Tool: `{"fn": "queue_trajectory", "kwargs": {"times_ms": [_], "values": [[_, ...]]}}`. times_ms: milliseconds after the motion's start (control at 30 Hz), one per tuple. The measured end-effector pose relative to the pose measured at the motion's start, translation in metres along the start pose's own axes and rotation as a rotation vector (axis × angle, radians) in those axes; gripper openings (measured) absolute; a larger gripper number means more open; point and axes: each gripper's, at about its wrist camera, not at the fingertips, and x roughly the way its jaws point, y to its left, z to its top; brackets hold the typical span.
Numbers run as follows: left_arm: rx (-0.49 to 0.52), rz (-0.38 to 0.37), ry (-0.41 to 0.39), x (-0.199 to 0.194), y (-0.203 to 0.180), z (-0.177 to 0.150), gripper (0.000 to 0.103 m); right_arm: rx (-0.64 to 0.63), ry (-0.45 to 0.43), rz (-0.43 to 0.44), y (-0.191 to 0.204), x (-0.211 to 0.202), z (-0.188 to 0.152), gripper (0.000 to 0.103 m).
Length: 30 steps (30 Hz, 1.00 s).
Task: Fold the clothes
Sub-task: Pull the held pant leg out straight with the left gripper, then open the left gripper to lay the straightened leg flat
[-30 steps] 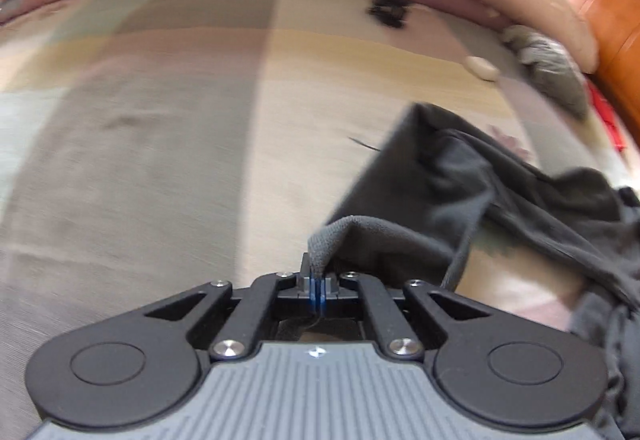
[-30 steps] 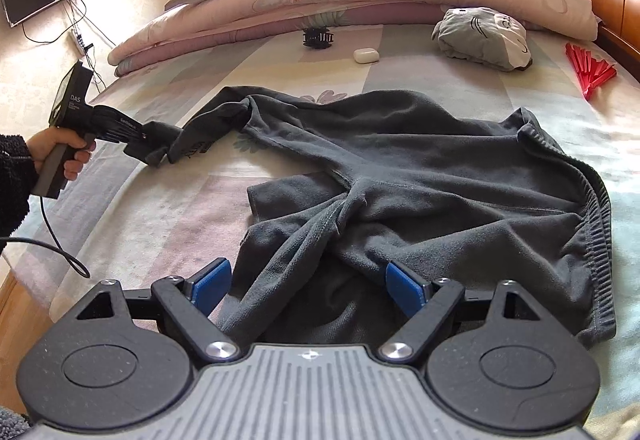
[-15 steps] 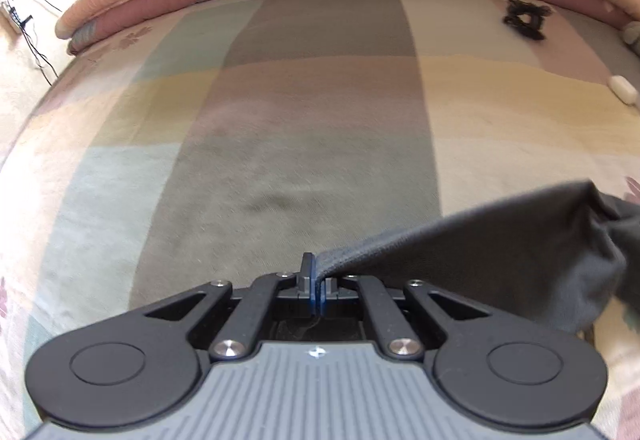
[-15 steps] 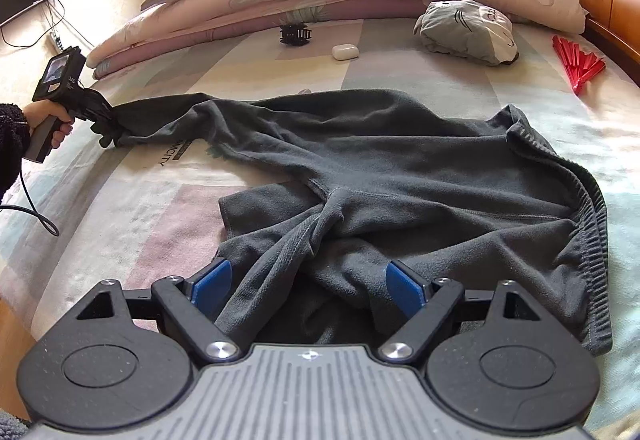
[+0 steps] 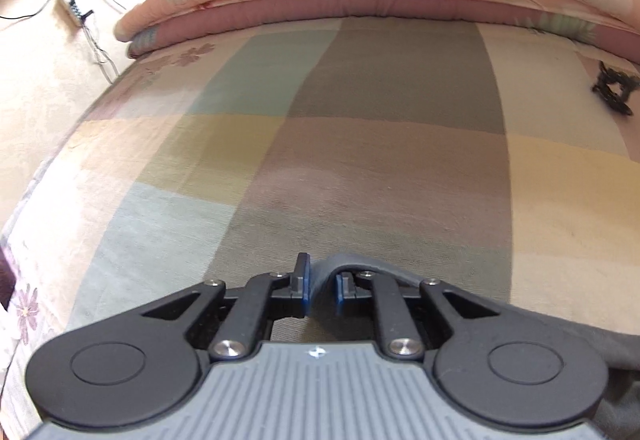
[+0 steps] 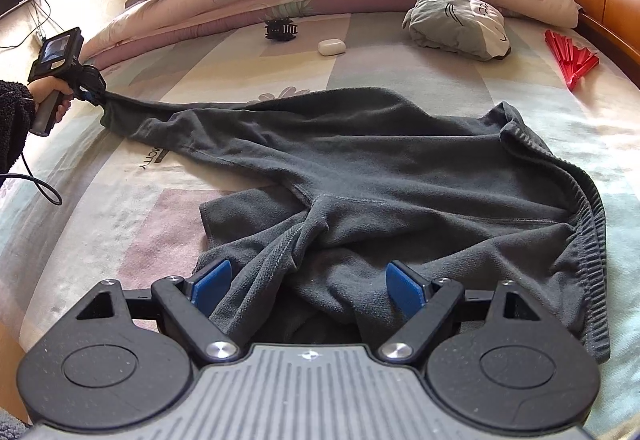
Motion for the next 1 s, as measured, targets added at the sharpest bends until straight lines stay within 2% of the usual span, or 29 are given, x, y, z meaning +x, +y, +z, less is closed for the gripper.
{"fn": "queue_trajectory", "kwargs": {"times_ms": [100,167,300,433,533,667,800,900,1000], "values": [[-0.041,0.066,-0.028,-0.005,0.011,0.0,0.017,0.001,-0.004,0.009,0.001,-0.001,0.0,0.088],[-0.07,0.078,-0.047,-0.011,0.02,0.001,0.017,-0.002,-0.006,0.016,0.003,-0.001,0.0,0.088],[-0.055,-0.009,-0.026,-0.019,0.02,-0.004,0.021,-0.005,-0.01,0.029,0.006,-0.003,-0.001,0.088],[0.052,-0.118,-0.005,-0.029,-0.009,-0.024,0.03,-0.014,-0.019,0.038,0.009,-0.009,-0.001,0.088],[0.148,-0.172,-0.006,-0.04,-0.038,-0.045,0.031,-0.027,-0.034,0.027,0.011,-0.018,-0.004,0.088],[0.252,-0.246,-0.01,-0.062,-0.07,-0.08,0.031,-0.029,-0.052,-0.009,0.005,-0.03,-0.014,0.088],[0.323,-0.323,-0.03,-0.091,-0.093,-0.119,0.036,-0.005,-0.043,-0.041,-0.009,-0.037,-0.031,0.088],[0.363,-0.381,-0.052,-0.122,-0.109,-0.154,0.037,0.026,-0.02,-0.058,-0.022,-0.037,-0.046,0.088],[0.428,-0.473,-0.06,-0.156,-0.126,-0.193,0.04,0.056,-0.006,-0.059,-0.034,-0.038,-0.057,0.088]]}}
